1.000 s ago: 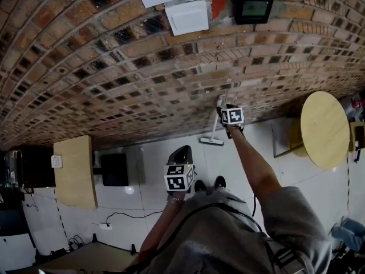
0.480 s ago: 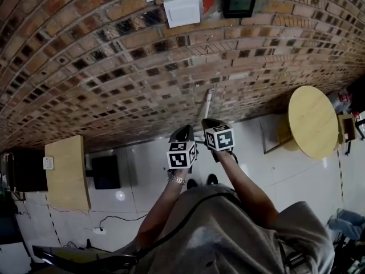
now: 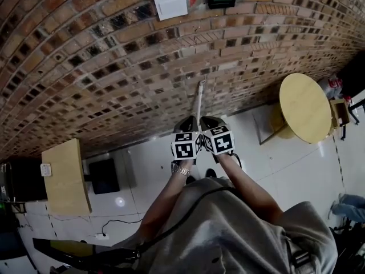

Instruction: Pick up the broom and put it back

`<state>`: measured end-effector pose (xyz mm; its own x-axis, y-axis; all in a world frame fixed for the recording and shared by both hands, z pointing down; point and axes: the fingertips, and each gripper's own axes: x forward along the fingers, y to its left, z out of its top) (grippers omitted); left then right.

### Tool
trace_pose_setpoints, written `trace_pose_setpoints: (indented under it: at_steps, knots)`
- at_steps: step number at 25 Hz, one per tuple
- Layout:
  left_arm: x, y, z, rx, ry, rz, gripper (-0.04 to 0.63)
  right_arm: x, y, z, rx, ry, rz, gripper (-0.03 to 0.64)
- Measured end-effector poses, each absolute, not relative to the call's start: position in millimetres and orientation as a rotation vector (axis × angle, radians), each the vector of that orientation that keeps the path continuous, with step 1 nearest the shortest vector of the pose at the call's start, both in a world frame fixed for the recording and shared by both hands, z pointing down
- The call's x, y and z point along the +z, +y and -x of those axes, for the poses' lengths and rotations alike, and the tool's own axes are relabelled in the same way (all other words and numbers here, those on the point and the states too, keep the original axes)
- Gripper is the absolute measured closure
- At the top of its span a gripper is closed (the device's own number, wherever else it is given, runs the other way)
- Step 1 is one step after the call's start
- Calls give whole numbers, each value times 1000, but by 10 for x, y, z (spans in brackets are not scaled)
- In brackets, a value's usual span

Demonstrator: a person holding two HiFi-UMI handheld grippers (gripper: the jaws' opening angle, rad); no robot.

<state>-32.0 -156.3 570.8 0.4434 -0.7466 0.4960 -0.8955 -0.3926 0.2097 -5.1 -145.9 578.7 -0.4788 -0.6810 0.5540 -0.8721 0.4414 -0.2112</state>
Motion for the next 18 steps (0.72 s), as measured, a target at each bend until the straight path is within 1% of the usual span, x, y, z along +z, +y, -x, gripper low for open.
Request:
trace_pose_setpoints:
  at_steps: [18]
  knots:
    - [5609,-1369,331,418,-1381,-2284,627,5722,-1285,-51,693,-2289,-1417,643]
